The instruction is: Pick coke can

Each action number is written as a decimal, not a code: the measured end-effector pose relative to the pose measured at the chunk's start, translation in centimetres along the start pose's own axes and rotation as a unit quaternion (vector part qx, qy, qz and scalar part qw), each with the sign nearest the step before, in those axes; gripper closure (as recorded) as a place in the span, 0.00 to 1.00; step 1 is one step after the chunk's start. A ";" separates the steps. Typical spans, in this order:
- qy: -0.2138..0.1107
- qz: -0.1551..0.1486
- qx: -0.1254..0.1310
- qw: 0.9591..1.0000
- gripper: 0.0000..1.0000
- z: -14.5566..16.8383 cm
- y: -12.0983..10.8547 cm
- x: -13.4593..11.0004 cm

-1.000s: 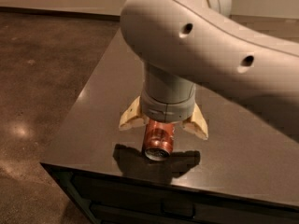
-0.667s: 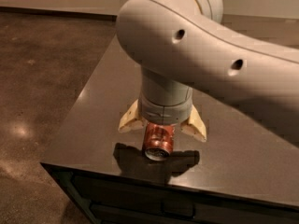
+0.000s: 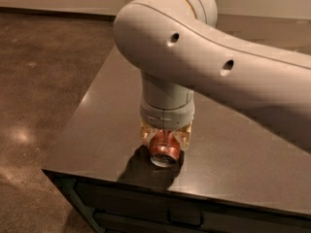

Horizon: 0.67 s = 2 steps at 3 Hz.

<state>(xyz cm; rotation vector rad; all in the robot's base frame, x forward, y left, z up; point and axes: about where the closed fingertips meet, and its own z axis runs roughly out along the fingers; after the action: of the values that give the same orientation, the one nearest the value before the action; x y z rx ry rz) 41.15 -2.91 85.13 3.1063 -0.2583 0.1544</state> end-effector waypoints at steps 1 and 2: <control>-0.006 0.025 0.001 1.000 0.64 -0.5 -0.2 0.7; -0.030 0.072 0.016 0.997 0.87 -2.4 -0.4 2.0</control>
Offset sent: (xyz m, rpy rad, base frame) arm 0.0341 -0.0008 0.0634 0.1142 0.1212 -0.2735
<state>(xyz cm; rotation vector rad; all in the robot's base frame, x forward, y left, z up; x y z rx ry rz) 42.95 -2.74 87.72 3.1268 -0.4858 0.0666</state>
